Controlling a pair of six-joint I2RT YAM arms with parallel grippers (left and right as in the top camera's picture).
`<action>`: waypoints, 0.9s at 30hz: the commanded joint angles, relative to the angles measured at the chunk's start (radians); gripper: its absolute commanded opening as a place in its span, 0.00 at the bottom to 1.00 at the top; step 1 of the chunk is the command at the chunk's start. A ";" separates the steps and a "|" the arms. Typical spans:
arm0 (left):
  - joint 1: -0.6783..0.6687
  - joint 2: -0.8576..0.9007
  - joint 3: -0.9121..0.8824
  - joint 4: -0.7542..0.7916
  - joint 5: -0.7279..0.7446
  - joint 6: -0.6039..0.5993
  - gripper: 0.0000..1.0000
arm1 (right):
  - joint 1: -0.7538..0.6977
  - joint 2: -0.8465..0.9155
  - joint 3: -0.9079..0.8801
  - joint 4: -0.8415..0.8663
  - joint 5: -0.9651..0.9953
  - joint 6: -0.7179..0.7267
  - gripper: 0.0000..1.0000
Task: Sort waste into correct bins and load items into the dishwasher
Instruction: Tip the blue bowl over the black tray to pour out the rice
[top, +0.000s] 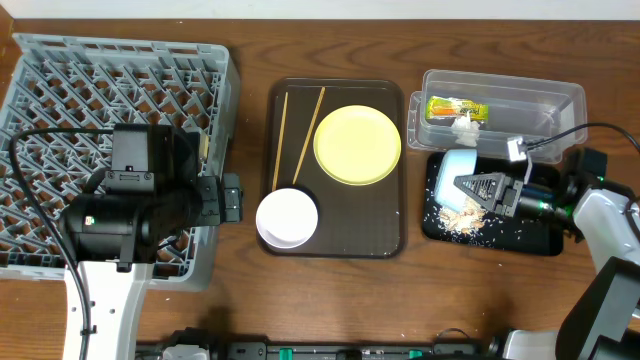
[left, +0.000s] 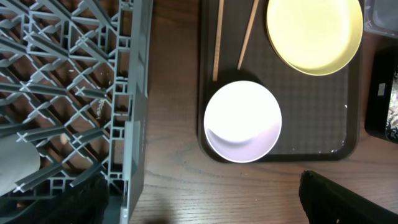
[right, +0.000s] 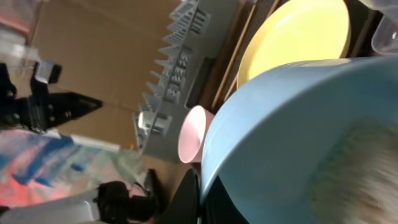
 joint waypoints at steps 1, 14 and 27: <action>-0.004 0.000 0.008 0.000 -0.013 0.014 0.98 | -0.016 0.002 -0.002 -0.013 -0.056 -0.026 0.01; -0.004 0.000 0.008 0.000 -0.013 0.014 0.98 | -0.050 0.011 -0.002 -0.024 -0.069 -0.050 0.01; -0.004 0.000 0.008 0.000 -0.013 0.014 0.98 | -0.058 0.008 -0.002 0.002 0.055 0.093 0.01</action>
